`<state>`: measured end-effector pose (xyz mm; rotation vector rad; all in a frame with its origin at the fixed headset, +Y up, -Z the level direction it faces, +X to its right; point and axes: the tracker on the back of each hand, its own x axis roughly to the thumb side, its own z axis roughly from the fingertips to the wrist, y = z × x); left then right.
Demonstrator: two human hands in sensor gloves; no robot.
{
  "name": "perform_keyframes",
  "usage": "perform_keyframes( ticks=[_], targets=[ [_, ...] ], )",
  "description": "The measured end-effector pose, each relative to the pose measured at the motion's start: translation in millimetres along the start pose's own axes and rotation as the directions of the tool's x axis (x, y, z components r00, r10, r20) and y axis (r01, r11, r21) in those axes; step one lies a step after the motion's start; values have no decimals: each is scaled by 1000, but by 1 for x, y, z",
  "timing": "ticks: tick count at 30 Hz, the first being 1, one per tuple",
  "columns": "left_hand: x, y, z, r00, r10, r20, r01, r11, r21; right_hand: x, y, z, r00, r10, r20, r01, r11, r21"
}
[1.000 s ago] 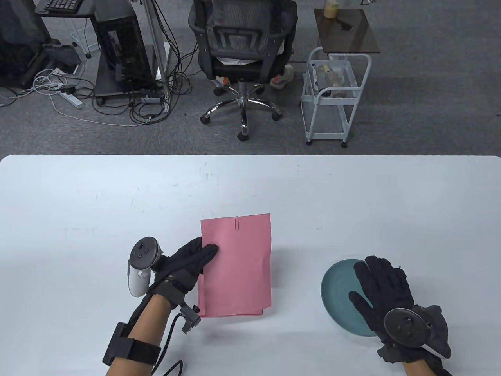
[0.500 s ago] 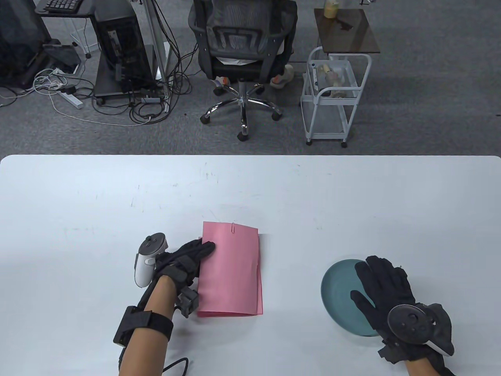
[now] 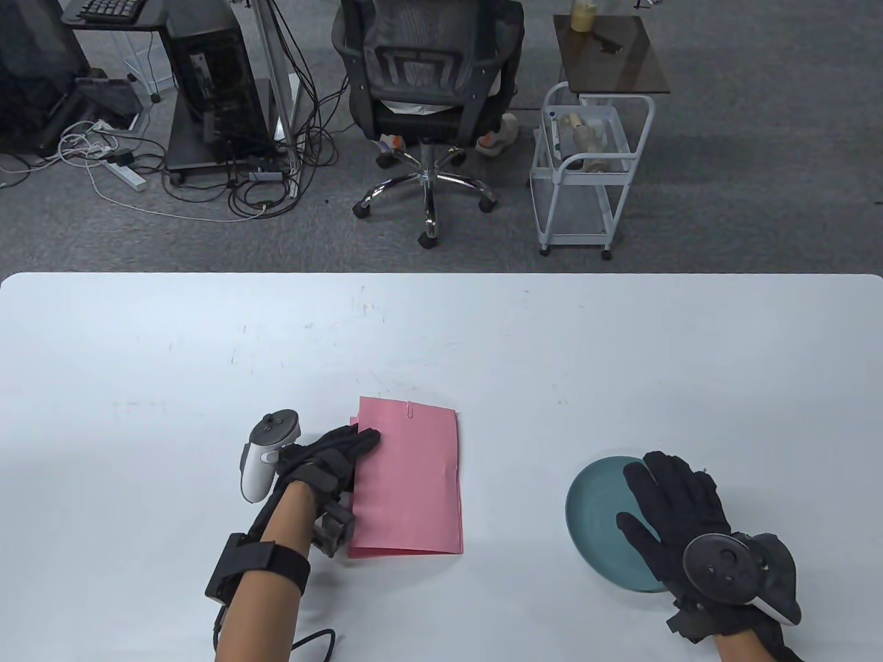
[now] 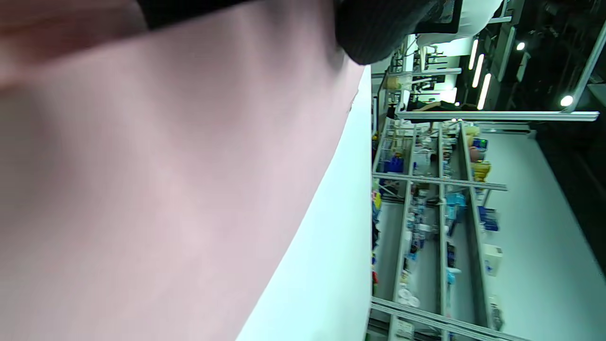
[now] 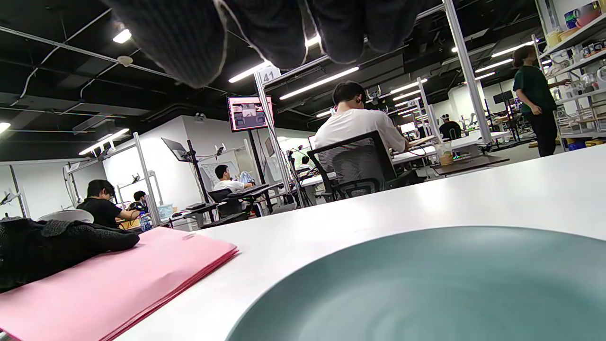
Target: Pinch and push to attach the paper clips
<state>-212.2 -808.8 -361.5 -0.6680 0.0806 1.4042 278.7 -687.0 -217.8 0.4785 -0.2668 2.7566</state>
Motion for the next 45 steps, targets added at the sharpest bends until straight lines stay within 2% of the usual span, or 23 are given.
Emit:
perform_keyframes(
  ticks=[9,17,21,24,28,33,35,38,40,41,43,45],
  targets=[
    [1,4,1,998,-53,-47,54,998,34,1,1,-1,1000,2,-3,-2,1000,27],
    [11,8,11,992,-123,-38,126,987,97,2,1,-1,1000,0,-2,0,999,38],
    [25,12,25,958,-281,-50,285,940,188,2,2,-1,1000,0,0,0,999,45],
    [34,14,34,922,-384,-46,385,899,208,3,3,-1,1000,-1,2,0,998,57],
    [41,15,46,895,-446,-33,438,860,263,4,4,-1,1000,-1,3,1,998,63],
    [52,7,69,871,-484,82,440,844,305,4,5,-1,1000,9,-9,-8,998,57],
    [62,-2,84,818,-560,132,491,799,347,4,6,-1,1000,16,-18,-15,999,53],
    [78,-20,112,671,-724,161,606,660,443,5,6,-1,1000,20,-20,-20,999,39],
    [86,-36,133,533,-833,148,671,523,525,5,6,-1,1000,22,-20,-21,999,28],
    [88,-41,139,485,-863,139,686,474,552,5,6,-1,1000,22,-20,-21,999,25],
    [89,-55,156,340,-937,83,711,314,630,5,6,0,1000,24,-19,-24,1000,15],
    [87,-66,167,234,-971,40,712,199,673,6,7,1,999,29,-19,-29,1000,6]
  ],
)
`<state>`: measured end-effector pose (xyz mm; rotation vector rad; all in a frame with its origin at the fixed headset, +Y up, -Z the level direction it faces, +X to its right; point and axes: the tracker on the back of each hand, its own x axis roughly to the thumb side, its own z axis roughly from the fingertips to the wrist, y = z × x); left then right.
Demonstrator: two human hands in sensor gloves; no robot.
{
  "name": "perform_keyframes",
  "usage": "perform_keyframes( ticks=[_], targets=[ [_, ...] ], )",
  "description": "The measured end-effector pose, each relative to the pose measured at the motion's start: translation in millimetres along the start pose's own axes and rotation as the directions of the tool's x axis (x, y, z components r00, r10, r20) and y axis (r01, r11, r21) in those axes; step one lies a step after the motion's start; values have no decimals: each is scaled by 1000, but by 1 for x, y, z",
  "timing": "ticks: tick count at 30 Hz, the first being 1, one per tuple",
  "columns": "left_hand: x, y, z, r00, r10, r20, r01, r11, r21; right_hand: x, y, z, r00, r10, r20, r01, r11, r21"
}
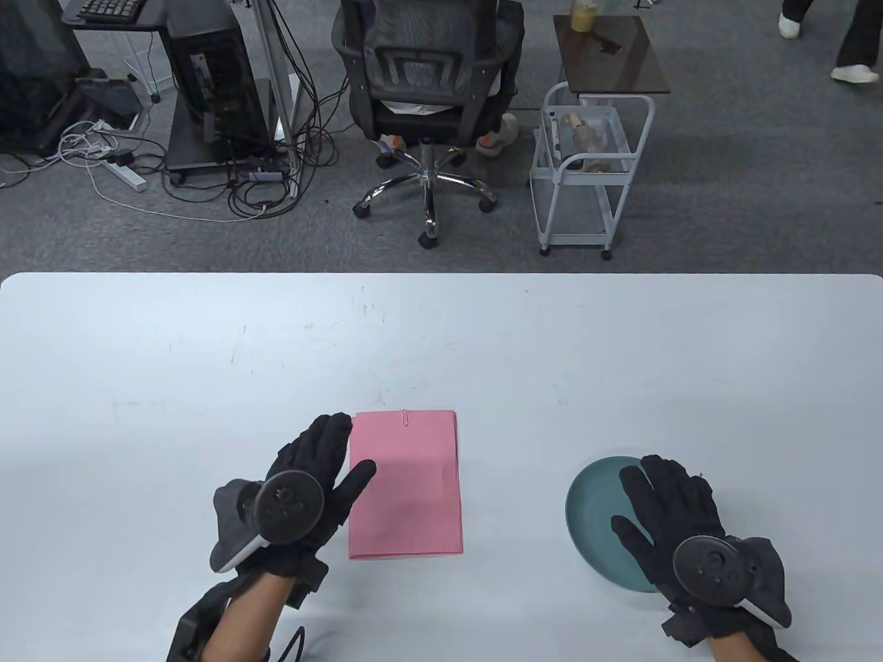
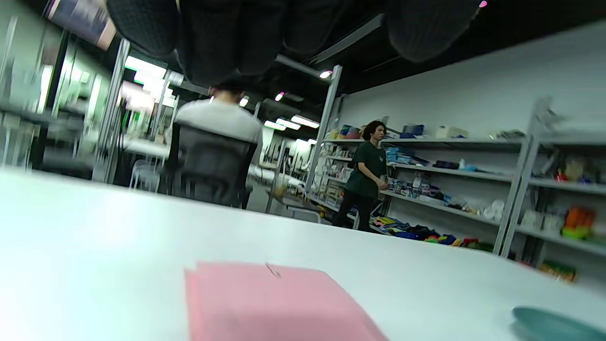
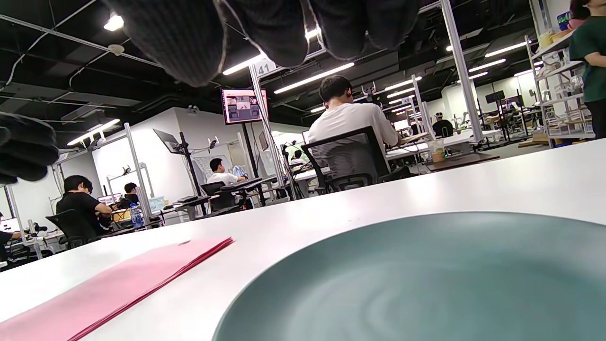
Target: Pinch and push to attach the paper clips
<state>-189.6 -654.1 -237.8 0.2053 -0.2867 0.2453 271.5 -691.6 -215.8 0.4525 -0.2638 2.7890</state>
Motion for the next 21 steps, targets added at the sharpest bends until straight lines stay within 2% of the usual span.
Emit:
perform_keyframes(
  ticks=[5,9,13,16,21],
  targets=[
    [10,-6,20,993,-119,-1,118,988,96,1,1,0,1000,2,8,-2,1000,-12],
    [13,-15,22,978,-211,-10,211,972,108,2,1,1,1000,16,16,-16,1000,-22],
    [9,-30,21,960,-279,-18,280,956,87,1,0,1,998,60,9,-60,997,-49],
    [1,-42,16,976,-216,-24,217,976,12,-3,-2,-1,999,39,-14,-39,997,-67],
    [-4,-53,12,974,-226,-14,226,974,-21,-9,-1,-7,999,33,-32,-35,998,-52]
  ],
)
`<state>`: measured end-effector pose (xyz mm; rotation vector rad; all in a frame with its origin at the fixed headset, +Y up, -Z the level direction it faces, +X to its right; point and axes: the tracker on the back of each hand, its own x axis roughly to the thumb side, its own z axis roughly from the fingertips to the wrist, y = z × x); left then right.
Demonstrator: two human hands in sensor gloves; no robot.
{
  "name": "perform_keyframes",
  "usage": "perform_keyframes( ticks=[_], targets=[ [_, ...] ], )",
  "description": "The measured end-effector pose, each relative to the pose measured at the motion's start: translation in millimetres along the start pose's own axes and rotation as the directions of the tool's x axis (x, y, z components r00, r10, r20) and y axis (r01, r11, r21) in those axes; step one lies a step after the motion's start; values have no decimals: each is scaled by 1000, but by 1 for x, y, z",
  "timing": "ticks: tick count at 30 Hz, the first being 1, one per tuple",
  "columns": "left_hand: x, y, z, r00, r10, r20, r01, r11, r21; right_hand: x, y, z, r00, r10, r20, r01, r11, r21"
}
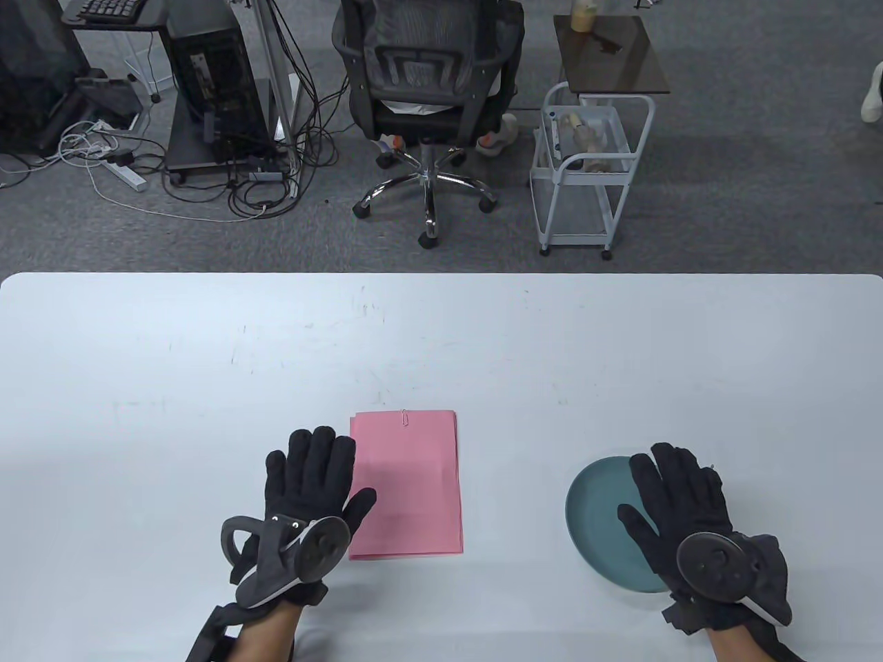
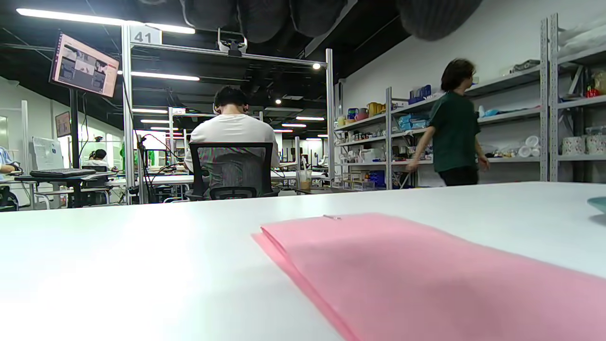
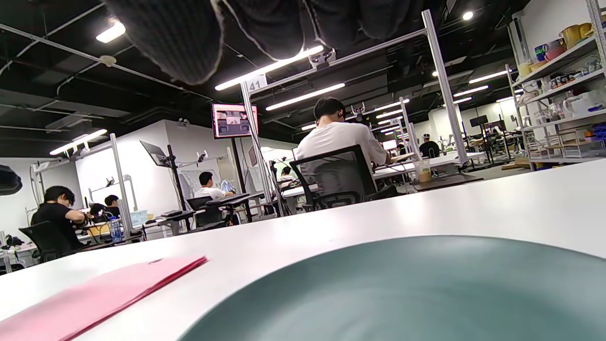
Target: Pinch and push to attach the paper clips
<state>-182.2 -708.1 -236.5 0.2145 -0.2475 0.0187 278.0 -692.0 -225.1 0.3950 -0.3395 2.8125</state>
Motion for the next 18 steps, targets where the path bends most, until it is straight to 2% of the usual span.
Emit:
perform_keyframes(
  ticks=[10,18],
  targets=[
    [0,0,2,1000,-21,-2,21,1000,-11,-2,8,-9,999,-4,36,2,998,57],
    [-5,1,5,1000,9,-8,-9,1000,-21,-16,6,-13,1000,-12,-24,14,999,48]
  ],
)
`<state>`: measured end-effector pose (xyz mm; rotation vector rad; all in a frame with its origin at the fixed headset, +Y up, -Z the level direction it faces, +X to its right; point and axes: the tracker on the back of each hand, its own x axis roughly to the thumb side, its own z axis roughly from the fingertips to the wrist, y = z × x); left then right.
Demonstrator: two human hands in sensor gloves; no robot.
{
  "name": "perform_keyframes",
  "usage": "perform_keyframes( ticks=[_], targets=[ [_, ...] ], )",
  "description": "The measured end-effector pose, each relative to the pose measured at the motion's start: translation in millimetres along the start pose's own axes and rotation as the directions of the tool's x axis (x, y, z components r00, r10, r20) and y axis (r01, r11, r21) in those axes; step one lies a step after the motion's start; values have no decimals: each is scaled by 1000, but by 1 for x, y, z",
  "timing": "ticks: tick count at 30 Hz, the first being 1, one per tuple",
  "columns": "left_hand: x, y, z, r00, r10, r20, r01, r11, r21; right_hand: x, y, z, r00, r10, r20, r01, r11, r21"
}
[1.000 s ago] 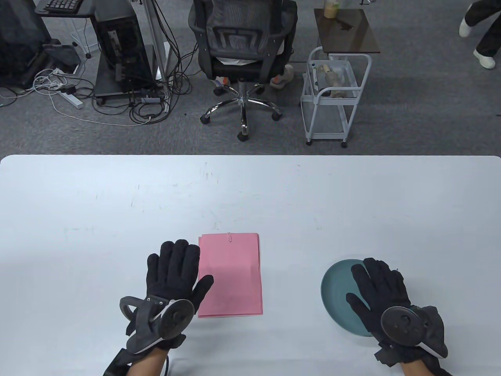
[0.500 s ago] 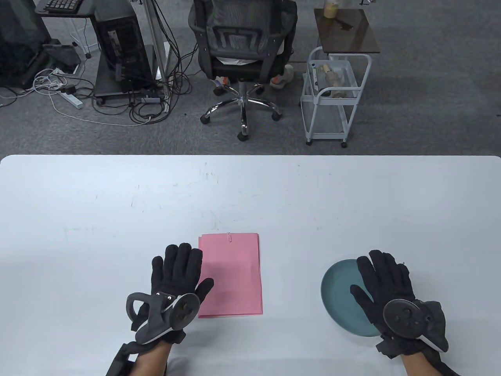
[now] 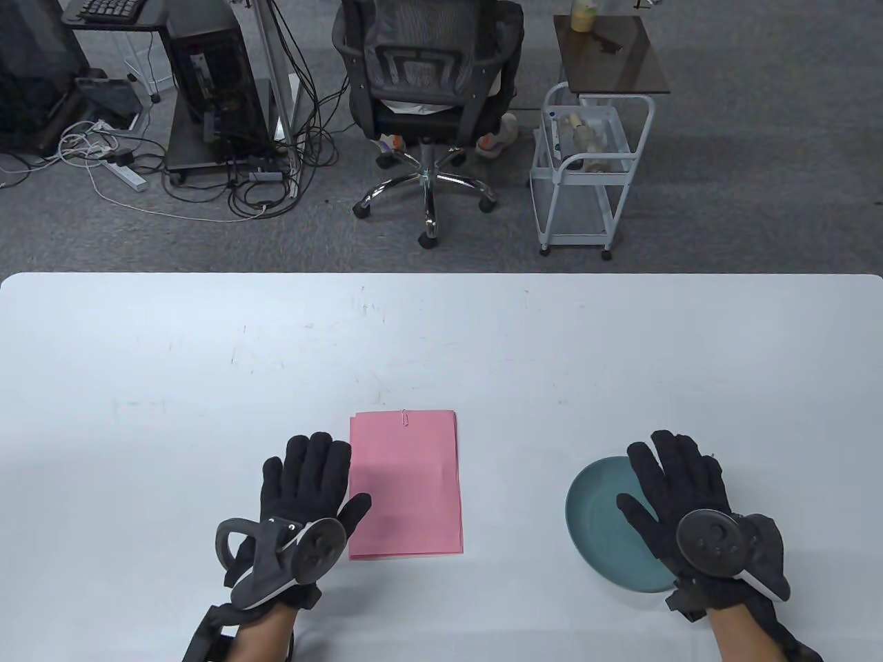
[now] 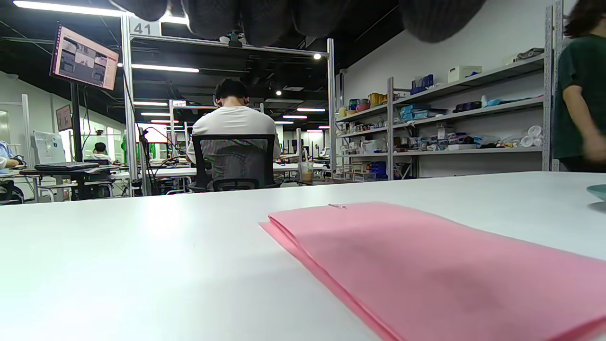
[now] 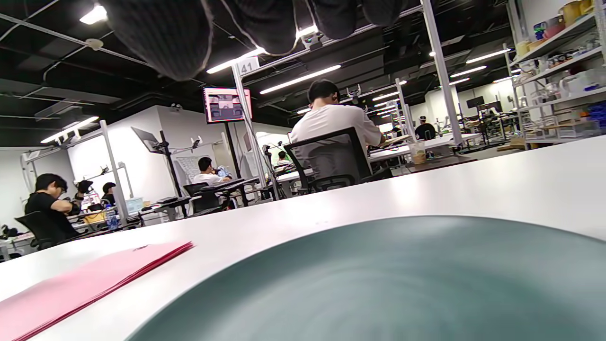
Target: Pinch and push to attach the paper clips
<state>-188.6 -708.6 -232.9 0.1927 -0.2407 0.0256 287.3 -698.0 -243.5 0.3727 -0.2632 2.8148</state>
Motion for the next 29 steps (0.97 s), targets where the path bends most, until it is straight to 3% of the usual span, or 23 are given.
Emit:
perform_keyframes(
  ticks=[8,29],
  targets=[
    [1,1,-1,1000,-6,10,5,1000,12,2,-3,0,999,43,6,-43,998,-54],
    [6,4,0,998,-57,20,57,998,30,-1,-2,7,1000,31,6,-30,999,-26]
  ],
)
